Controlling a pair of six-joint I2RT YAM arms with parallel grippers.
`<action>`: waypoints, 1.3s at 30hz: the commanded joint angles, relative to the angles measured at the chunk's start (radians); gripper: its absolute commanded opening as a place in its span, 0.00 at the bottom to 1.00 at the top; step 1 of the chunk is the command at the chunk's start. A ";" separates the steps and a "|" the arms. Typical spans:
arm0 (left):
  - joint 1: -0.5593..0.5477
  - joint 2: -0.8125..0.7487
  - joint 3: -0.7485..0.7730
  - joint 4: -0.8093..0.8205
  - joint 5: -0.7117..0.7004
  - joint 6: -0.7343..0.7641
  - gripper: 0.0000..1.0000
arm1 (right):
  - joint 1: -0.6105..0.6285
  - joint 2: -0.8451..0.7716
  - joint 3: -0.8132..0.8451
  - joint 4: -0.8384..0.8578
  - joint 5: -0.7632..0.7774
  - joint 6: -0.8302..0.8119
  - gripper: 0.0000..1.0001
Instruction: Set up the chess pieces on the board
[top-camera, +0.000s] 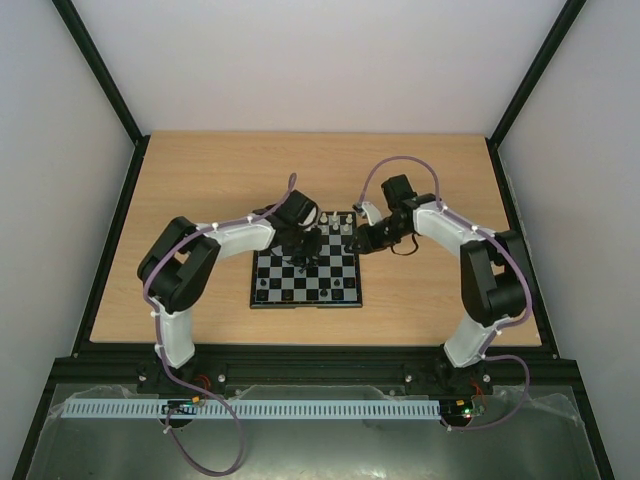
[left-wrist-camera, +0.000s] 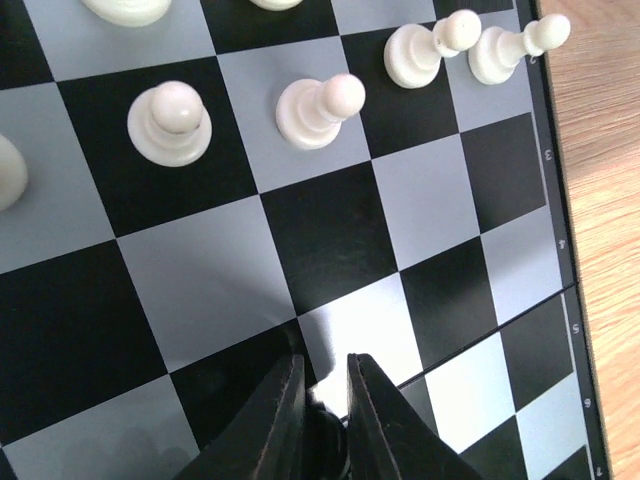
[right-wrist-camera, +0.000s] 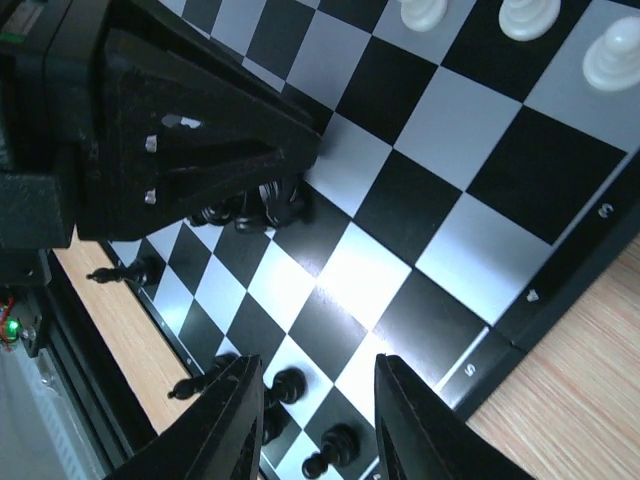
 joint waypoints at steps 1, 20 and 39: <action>0.021 -0.022 -0.062 0.062 0.051 -0.030 0.12 | 0.003 0.067 0.059 -0.077 -0.086 0.029 0.33; -0.042 -0.096 0.013 -0.103 -0.162 0.276 0.34 | -0.003 -0.117 -0.013 -0.029 0.050 -0.020 0.33; -0.103 0.052 0.209 -0.382 -0.289 0.567 0.35 | -0.035 -0.303 -0.094 0.032 0.079 -0.045 0.33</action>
